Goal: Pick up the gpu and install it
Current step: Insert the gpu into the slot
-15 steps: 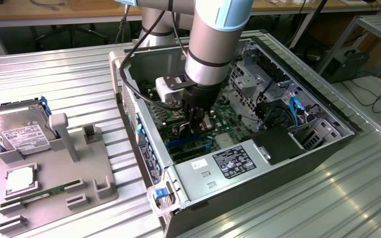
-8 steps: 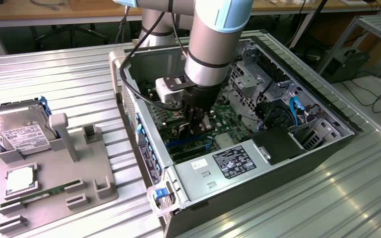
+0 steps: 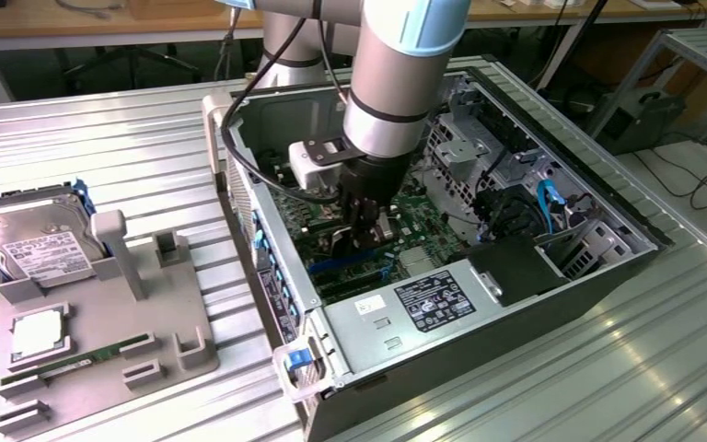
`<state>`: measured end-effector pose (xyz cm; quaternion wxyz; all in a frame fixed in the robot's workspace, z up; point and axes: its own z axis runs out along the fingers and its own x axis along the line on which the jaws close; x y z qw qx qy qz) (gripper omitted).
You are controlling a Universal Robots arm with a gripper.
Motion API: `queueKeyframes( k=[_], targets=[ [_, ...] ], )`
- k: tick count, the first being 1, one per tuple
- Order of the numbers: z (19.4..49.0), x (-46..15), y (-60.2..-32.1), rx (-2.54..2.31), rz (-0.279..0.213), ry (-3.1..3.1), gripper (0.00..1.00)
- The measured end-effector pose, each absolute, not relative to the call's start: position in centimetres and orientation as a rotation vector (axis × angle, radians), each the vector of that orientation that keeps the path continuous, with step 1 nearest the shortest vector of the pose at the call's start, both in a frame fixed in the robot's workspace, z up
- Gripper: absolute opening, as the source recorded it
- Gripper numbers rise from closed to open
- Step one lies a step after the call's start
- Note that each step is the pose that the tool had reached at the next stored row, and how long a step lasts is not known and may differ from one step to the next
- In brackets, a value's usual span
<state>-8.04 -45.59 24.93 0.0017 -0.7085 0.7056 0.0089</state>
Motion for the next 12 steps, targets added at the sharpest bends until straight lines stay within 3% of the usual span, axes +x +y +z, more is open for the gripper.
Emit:
queueKeyframes(
  k=[12],
  targets=[
    [24.77,-7.77,-45.59,-2.23,0.042,2.221,0.27]
  ],
)
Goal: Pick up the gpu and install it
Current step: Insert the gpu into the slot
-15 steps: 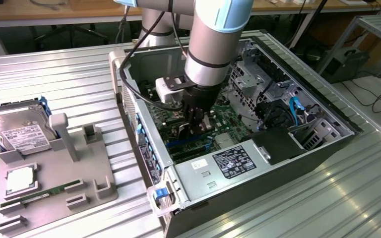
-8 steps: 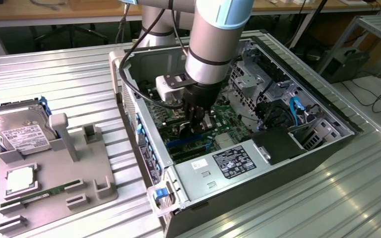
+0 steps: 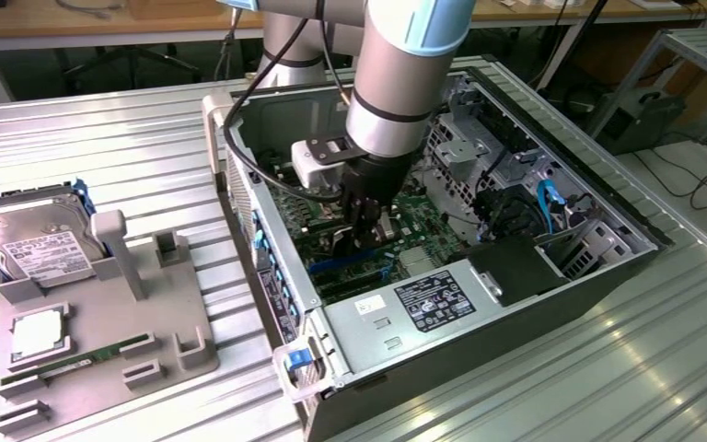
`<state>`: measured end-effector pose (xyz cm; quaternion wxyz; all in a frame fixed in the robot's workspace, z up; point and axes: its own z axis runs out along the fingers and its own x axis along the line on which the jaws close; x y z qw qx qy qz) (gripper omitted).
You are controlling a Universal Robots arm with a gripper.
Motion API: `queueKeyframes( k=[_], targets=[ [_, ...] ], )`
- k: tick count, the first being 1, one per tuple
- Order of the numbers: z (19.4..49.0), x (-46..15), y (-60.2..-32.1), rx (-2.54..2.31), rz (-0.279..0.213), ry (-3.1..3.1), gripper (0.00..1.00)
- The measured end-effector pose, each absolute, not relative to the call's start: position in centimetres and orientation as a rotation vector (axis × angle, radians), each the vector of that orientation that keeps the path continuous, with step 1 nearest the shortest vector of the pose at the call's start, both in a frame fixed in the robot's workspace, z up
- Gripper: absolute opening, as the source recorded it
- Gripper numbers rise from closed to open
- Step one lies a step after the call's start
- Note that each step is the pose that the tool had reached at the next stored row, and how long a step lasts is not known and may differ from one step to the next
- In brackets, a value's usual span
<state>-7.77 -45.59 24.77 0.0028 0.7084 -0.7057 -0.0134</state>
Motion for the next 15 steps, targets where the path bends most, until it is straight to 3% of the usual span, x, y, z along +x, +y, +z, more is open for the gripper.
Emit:
queueKeyframes(
  k=[15],
  targets=[
    [24.04,-7.77,-45.59,2.215,-0.049,-2.212,0.27]
  ],
)
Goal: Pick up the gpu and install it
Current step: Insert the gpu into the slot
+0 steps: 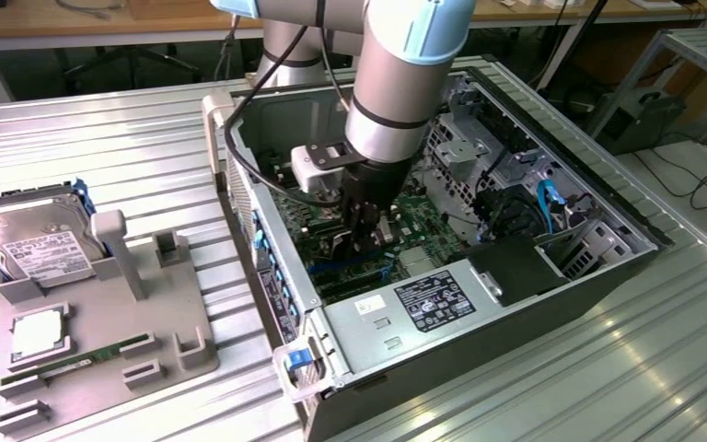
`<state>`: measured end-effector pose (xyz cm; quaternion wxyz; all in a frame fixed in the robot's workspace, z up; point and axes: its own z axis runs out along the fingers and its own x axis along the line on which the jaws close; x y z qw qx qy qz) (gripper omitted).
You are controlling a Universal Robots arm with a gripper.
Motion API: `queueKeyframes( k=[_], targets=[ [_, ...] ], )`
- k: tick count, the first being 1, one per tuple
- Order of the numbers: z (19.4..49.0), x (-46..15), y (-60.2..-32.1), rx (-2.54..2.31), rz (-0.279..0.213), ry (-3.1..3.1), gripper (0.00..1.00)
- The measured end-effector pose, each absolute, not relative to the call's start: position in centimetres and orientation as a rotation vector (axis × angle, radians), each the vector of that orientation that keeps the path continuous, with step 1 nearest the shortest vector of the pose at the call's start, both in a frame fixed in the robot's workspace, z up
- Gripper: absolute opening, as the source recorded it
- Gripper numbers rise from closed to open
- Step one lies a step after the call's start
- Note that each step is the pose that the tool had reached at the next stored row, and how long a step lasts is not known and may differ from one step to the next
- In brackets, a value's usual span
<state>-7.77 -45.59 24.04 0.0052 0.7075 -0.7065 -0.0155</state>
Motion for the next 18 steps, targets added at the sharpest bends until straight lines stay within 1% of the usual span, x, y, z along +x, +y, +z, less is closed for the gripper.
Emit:
queueKeyframes(
  k=[4,18],
  targets=[
    [23.65,-7.76,-45.6,2.212,-0.056,-2.209,0.27],
    [22.99,-7.98,-45.59,2.212,-0.056,-2.209,0.27]
  ],
)
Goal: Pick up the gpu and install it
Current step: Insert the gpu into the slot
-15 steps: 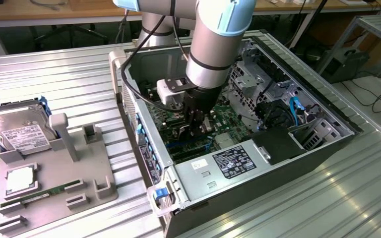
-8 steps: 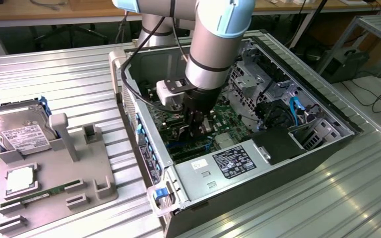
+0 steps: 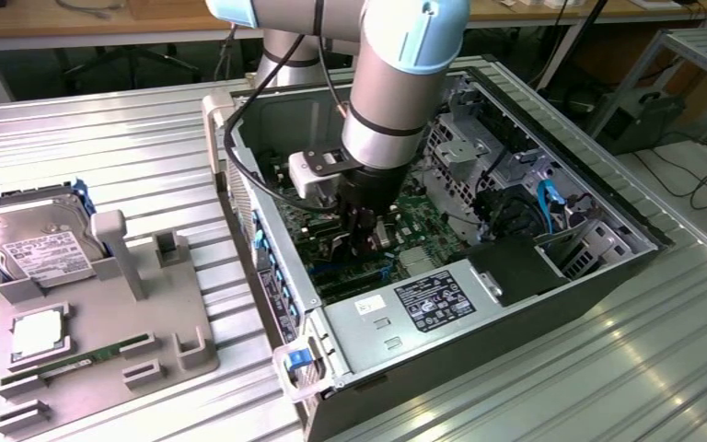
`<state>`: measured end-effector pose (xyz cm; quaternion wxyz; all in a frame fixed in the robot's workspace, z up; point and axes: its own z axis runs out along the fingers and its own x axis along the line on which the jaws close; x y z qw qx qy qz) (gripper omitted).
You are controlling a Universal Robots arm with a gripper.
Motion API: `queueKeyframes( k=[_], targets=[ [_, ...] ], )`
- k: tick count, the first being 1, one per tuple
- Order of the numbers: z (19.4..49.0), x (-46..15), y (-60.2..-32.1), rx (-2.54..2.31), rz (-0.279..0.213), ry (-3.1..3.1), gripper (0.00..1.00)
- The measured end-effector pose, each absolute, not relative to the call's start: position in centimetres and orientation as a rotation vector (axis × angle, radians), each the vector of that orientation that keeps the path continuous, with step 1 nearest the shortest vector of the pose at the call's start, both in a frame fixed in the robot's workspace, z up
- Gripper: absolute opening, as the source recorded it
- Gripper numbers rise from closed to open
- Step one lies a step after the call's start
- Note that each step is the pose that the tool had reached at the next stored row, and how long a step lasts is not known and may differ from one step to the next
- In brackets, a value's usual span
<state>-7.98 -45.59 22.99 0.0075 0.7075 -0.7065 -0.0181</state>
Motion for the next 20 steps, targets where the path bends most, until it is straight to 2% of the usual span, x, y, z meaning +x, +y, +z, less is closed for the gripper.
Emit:
queueKeyframes(
  k=[9,10,11,12,13,20],
  targets=[
    [22.9,-8.0,-45.5,2.214,-0.06,-2.211,0.27],
    [22.9,-8.0,-45.6,2.213,-0.058,-2.211,0.29],
    [22.9,-8.0,-45.6,2.213,-0.057,-2.211,0.34],
    [23.0,-8.0,-45.6,2.212,-0.056,-2.209,0.34],
    [23.0,-8.0,-45.6,2.212,-0.057,-2.209,0.41],
    [24.9,-8.0,-45.6,2.213,-0.054,-2.21,0.41]
  ],
)
